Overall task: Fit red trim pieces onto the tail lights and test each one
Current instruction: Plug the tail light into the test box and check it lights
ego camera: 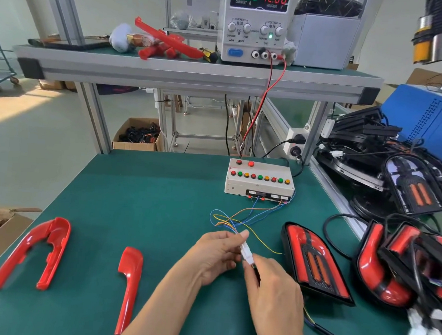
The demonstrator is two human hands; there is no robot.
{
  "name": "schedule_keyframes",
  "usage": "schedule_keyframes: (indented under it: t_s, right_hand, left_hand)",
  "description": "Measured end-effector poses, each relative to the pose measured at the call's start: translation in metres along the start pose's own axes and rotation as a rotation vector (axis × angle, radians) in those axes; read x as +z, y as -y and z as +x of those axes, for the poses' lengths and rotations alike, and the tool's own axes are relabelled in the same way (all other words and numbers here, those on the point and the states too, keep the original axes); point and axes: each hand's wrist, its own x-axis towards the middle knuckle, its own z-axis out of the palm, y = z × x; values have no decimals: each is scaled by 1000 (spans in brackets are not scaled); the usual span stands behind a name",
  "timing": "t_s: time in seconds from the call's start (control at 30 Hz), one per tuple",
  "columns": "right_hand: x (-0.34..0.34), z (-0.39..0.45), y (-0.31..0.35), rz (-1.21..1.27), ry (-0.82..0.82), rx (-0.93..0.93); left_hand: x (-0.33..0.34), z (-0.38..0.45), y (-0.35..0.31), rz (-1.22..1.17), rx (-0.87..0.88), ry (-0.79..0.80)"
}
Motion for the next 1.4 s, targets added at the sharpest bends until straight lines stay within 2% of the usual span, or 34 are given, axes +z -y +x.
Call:
schedule_keyframes:
  t_s: [0.4,0.57,0.73,0.87,1.1,1.4]
  right_hand:
    - [2,1,-1,-46,72,23]
    - [6,1,-4,49,19,79]
    - [14,3,0,267,8,138]
    - [16,4,7,326,-30,153]
    - [25,5,15,315,-10,256]
    - [34,4,29,313,-66,256]
  left_hand:
    - [-4,0,0,63,-5,14]
    - [-6,-1,9,-47,8,14]
    - [-2,-4,17,-344,-57,104]
    - [7,-6,26,-510,-62,158]
    - [15,-10,36,-563,-26,149]
    - [9,-12,37,-660,-40,189]
